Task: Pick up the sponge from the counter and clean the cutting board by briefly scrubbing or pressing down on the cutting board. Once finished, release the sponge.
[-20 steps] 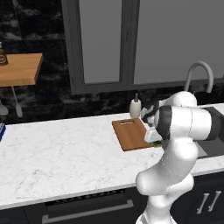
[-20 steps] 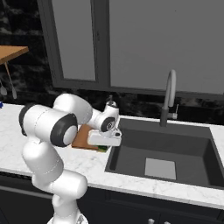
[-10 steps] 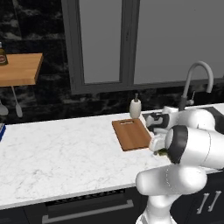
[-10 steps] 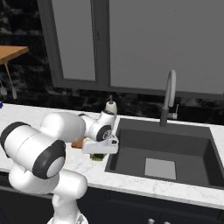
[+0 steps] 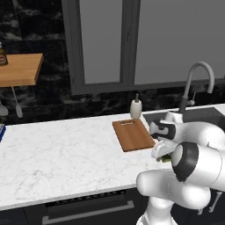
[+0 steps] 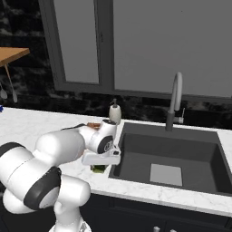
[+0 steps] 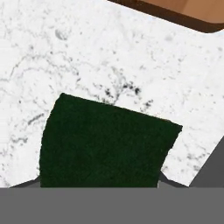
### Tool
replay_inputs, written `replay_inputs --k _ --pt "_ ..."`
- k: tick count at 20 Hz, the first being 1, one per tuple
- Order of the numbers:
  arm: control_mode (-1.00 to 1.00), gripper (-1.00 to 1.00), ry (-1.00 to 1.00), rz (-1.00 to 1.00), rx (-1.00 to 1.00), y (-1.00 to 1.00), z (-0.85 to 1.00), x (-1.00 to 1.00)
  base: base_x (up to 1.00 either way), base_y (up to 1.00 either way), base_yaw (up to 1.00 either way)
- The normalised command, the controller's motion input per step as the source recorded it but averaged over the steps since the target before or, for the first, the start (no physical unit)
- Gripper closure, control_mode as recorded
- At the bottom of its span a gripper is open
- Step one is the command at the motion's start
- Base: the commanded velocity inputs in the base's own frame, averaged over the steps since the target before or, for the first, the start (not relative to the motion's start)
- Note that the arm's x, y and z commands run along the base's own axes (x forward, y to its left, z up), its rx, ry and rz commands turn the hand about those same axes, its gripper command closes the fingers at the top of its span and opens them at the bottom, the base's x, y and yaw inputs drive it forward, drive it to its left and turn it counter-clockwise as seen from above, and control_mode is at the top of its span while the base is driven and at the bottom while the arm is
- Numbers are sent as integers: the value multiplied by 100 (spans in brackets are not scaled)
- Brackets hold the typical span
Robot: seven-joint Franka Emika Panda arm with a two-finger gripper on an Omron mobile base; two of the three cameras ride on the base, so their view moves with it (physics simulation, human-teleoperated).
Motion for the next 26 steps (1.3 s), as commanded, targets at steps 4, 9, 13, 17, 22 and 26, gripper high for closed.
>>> replay_inputs --k 4,9,13,17,22,26 --pt "-100 100 0 0 0 0 -13 -11 0 0 0" --pt "-100 100 0 0 0 0 -37 -1 0 0 0" --pt "-100 100 0 0 1 0 -50 0 0 0 0" --pt "-100 100 4 0 6 0 -41 0 0 0 0" --pt "-100 -100 7 0 9 1 -36 0 0 0 0" --pt "-100 -100 6 0 9 0 -3 -9 0 0 0"
